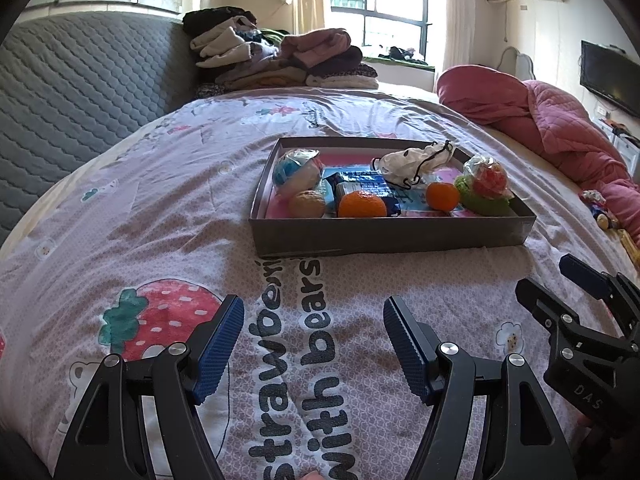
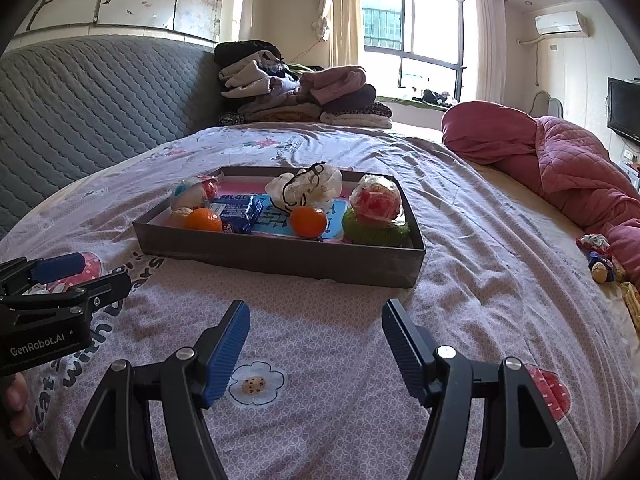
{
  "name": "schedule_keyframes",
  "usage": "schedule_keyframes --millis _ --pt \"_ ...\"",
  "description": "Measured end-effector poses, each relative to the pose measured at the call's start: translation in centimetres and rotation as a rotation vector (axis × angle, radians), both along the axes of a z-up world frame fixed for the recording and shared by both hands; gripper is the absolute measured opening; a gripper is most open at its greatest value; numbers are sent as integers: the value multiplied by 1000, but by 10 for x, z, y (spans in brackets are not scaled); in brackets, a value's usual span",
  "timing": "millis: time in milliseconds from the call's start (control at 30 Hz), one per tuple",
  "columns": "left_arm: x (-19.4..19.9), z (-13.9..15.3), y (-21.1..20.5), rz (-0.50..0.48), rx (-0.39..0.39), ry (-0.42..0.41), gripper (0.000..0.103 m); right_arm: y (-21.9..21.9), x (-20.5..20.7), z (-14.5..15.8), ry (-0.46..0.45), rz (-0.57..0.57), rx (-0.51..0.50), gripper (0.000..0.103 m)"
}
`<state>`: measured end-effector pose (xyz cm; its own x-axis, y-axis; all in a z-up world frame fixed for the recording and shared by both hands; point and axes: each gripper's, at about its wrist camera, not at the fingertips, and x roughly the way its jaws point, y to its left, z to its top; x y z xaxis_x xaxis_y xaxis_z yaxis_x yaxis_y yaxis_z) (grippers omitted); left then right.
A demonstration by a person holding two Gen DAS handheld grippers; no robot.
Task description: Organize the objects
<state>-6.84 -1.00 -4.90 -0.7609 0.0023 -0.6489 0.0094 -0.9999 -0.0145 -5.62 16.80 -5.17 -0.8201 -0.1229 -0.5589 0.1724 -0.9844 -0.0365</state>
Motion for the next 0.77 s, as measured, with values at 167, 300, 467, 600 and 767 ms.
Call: schedule_keyframes --millis 167,300,467,600,767 --pt "-1 -2 1 1 -3 -5 74 -1 0 -1 -3 1 3 68" --pt "-2 -2 1 2 -5 -9 74 -1 0 -1 -5 1 1 68" --pt "-2 -4 2 0 -8 -16 74 0 -1 -2 -10 0 0 68" --pt "-3 -5 2 -4 -7 -17 74 0 -1 -2 -14 -2 -3 68" --pt "-2 -4 3 -11 -3 -12 74 1 -2 -3 -17 -1 -3 68"
